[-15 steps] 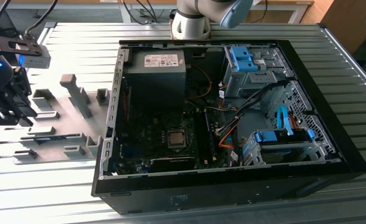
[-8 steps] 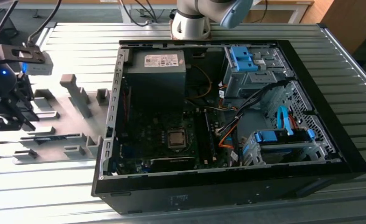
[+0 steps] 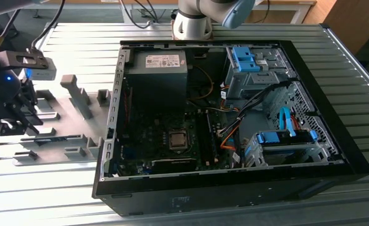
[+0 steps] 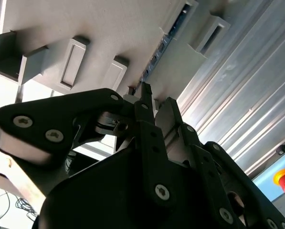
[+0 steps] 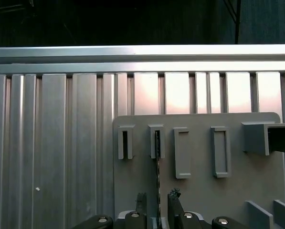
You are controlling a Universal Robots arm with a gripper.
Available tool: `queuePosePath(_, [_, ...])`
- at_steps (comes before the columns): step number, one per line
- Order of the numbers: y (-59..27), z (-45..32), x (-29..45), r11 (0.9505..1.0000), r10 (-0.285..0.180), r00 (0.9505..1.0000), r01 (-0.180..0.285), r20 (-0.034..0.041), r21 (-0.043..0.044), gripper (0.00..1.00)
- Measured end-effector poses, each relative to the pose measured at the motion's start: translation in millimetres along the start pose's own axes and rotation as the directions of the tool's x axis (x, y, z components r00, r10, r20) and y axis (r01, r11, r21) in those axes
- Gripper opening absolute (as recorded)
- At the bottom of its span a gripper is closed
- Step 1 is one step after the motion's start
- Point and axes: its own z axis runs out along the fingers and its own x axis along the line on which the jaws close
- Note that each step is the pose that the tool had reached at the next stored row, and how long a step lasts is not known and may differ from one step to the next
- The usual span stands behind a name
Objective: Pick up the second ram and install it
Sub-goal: 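Pick up the second ram and move it above second insertion slot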
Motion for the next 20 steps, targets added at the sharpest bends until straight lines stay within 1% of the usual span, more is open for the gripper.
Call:
queuePosePath(9, [-0.4, 16.4, 0.3, 1.0, 0.0, 1.0, 0.0, 0.0, 0.0002, 0.31])
queuePosePath(12, [-0.5, 21.8, 0.4, 1.0, 0.0, 1.0, 0.0, 0.0002, 0.0018, 0.31])
queuePosePath(16, [-0.5, 22.4, 0.5, 1.0, 0.0, 1.0, 0.0, -0.0001, 0.003, 0.31])
queuePosePath(18, [-0.6, 24.1, 0.5, 1.0, -0.002, 1.0, 0.002, 0.0003, 0.0042, 0.31])
queuePosePath(20, [-0.6, 26.5, 0.5, 0.9997, -0.023, 0.9997, 0.023, -0.0003, 0.0042, 0.31])
